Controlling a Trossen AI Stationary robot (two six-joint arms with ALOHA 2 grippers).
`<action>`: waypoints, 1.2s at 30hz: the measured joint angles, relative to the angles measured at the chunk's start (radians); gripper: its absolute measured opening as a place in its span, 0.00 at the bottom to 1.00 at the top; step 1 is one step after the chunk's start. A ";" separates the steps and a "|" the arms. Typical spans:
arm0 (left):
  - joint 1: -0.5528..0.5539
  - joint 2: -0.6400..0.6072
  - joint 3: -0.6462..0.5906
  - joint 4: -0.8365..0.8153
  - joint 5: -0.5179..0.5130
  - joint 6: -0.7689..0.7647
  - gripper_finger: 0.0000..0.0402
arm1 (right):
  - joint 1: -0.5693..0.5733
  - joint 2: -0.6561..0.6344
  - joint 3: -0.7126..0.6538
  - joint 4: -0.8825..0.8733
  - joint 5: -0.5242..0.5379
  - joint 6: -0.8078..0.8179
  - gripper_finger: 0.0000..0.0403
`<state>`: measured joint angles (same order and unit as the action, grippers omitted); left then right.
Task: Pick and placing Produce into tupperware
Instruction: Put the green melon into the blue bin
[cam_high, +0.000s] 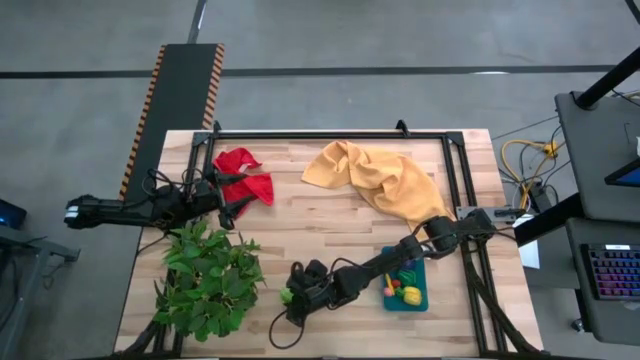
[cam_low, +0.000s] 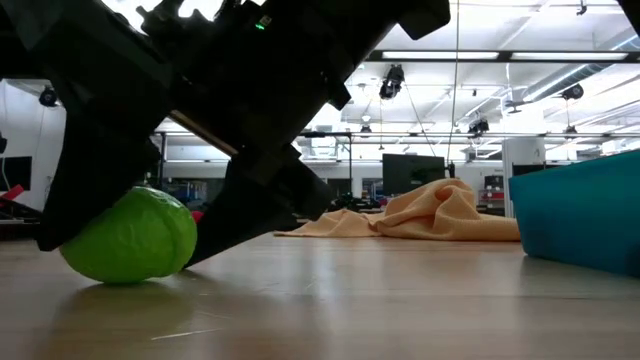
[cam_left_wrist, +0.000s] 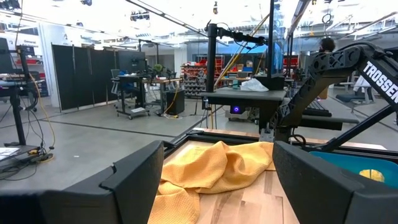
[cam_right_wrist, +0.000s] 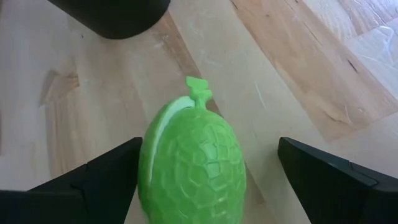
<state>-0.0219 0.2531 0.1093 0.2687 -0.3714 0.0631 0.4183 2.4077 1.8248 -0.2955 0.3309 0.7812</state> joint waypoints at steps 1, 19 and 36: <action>0.000 0.000 0.000 0.000 0.000 0.000 0.72 | 0.000 0.000 0.000 0.000 0.000 -0.004 0.90; 0.000 0.000 0.000 0.000 0.000 0.001 0.72 | -0.005 0.000 0.000 0.007 0.002 -0.035 0.52; 0.000 0.000 0.000 0.000 0.000 0.001 0.72 | -0.014 -0.022 0.000 -0.058 0.010 -0.086 0.51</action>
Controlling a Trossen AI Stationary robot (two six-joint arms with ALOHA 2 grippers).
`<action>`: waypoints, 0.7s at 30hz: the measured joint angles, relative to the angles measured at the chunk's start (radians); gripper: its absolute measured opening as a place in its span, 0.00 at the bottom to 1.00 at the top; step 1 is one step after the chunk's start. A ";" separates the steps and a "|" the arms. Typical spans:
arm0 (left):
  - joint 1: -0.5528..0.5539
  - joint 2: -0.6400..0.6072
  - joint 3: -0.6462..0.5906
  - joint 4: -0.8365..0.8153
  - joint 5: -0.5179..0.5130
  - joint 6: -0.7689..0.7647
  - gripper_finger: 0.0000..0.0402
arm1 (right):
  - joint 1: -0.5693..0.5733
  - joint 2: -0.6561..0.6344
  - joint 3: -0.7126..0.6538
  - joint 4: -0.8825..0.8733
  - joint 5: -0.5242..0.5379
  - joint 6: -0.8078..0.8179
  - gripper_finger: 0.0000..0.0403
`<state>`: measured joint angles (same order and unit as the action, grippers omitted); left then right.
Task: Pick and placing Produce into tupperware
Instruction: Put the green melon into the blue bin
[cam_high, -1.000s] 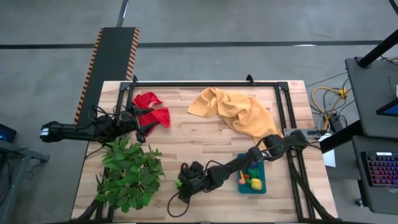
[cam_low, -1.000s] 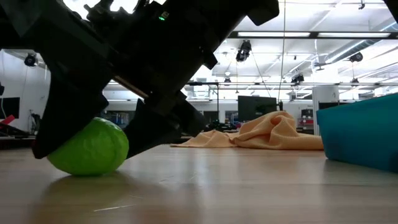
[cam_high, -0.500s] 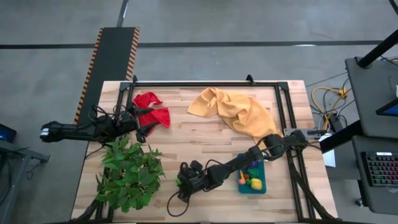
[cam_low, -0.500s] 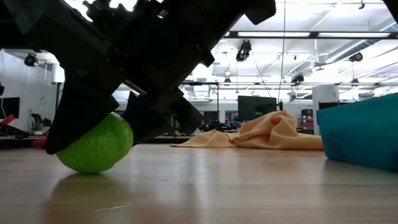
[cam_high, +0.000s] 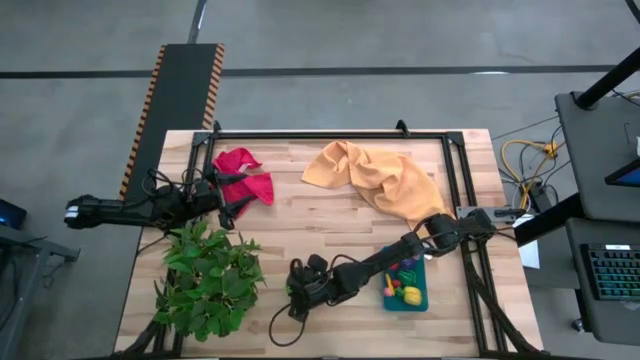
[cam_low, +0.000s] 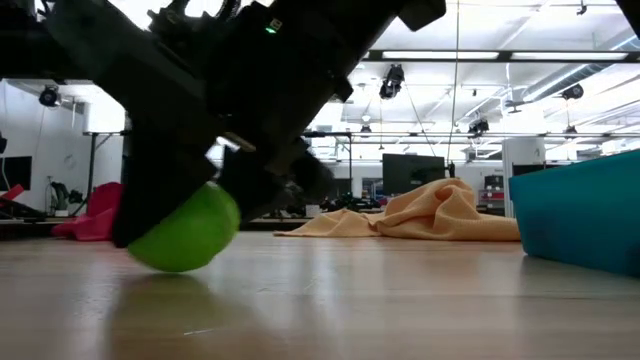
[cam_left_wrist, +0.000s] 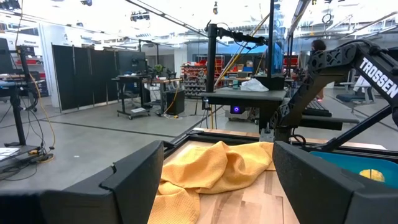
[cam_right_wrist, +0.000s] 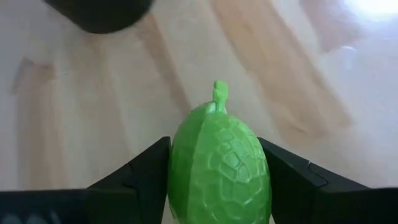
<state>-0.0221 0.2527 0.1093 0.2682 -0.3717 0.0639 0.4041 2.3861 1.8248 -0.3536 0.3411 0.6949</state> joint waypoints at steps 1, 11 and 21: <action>0.000 0.000 0.000 0.000 0.000 0.000 0.72 | -0.002 -0.004 0.000 -0.021 0.008 0.003 0.51; 0.000 0.000 0.000 0.000 0.000 0.000 0.72 | -0.013 -0.110 0.000 -0.444 0.193 0.122 0.50; 0.000 0.000 0.000 -0.001 0.000 0.000 0.72 | 0.020 -0.264 0.000 -0.671 0.215 0.181 0.49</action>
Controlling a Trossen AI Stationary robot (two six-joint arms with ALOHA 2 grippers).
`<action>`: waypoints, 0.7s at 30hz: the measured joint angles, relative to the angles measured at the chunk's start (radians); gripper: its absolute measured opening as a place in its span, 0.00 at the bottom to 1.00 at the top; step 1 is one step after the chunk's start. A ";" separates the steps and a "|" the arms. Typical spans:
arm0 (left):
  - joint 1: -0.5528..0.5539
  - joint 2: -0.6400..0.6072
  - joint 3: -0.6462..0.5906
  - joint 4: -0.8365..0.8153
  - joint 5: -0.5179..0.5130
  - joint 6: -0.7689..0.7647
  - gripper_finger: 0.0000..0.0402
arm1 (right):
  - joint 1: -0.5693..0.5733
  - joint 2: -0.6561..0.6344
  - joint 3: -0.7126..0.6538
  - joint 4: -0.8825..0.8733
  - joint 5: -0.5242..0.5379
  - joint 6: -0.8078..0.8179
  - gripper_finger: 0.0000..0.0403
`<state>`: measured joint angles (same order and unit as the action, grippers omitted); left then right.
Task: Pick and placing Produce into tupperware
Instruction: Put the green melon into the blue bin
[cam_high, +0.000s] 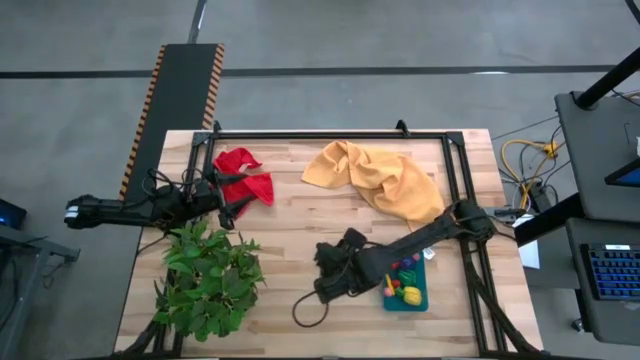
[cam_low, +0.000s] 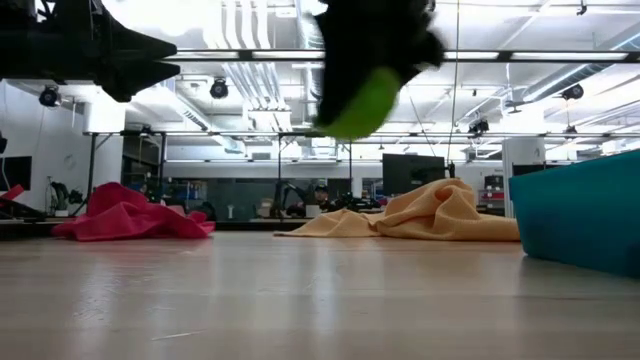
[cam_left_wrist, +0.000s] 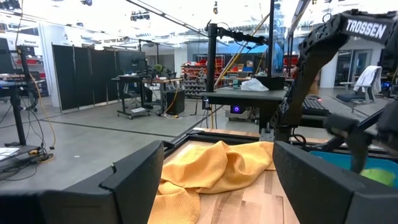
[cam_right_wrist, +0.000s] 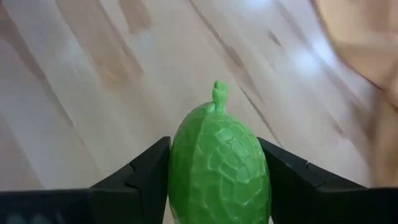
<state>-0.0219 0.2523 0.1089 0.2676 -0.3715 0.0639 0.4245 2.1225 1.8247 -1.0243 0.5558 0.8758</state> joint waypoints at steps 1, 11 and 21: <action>0.000 0.000 0.000 -0.001 0.000 0.000 0.72 | 0.011 -0.011 0.000 -0.045 0.005 0.027 0.49; 0.000 0.000 0.000 0.000 0.000 0.000 0.72 | 0.183 -0.101 0.000 -0.529 0.075 0.484 0.49; 0.000 0.002 0.000 0.001 0.000 -0.004 0.72 | 0.324 -0.125 -0.081 -0.547 0.011 0.740 0.49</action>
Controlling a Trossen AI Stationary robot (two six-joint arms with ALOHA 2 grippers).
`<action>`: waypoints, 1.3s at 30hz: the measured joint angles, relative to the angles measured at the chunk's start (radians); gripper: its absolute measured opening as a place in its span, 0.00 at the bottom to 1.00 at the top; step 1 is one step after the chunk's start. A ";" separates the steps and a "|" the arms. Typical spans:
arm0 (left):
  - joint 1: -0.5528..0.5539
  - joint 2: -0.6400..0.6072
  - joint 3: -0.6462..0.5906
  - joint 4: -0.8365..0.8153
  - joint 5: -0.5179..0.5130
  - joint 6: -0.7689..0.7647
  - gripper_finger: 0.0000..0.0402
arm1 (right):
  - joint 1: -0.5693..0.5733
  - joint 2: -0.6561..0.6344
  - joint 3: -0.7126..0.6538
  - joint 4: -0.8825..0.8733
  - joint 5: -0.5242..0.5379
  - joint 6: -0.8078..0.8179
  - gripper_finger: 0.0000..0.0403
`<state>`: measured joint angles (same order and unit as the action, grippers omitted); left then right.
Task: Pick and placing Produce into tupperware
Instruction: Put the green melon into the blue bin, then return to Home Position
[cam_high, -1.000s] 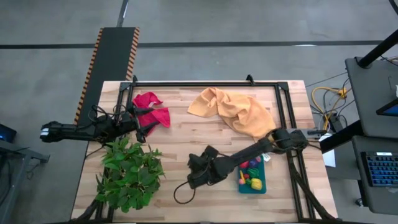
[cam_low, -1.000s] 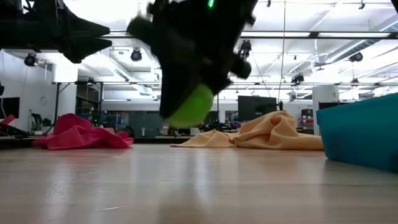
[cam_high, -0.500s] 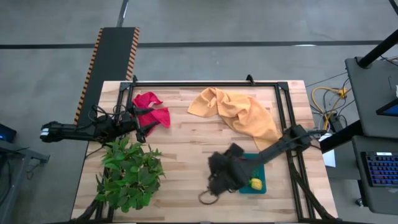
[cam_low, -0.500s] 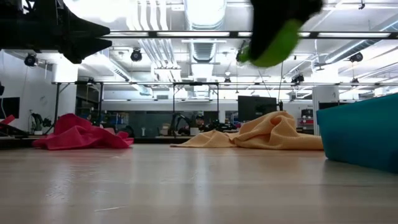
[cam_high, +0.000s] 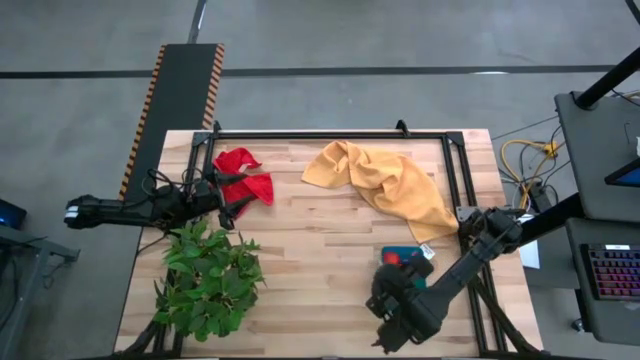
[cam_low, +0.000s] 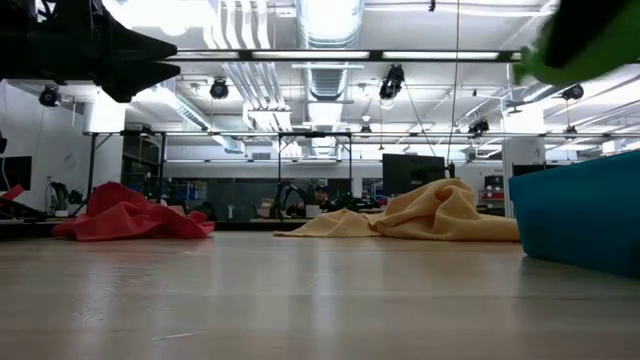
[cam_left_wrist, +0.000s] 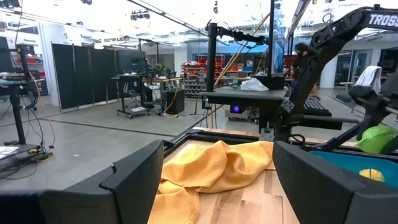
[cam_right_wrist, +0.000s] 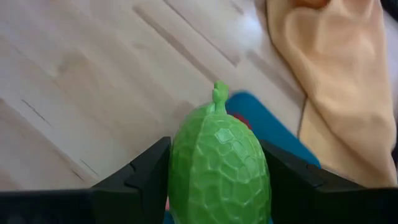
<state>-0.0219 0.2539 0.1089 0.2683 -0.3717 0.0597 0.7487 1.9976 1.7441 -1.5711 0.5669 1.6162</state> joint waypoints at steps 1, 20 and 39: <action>0.000 0.000 0.000 -0.002 0.000 0.000 0.72 | 0.007 -0.001 -0.014 0.000 -0.017 0.016 0.49; 0.000 -0.001 0.000 0.000 0.000 0.000 0.72 | 0.067 -0.002 -0.209 0.128 -0.095 0.178 0.50; 0.000 -0.001 0.000 0.000 0.000 0.000 0.72 | 0.064 -0.072 -0.211 0.306 0.102 -0.150 0.83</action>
<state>-0.0223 0.2527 0.1089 0.2680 -0.3715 0.0593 0.8125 1.9252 1.5330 -1.2654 0.6687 1.4661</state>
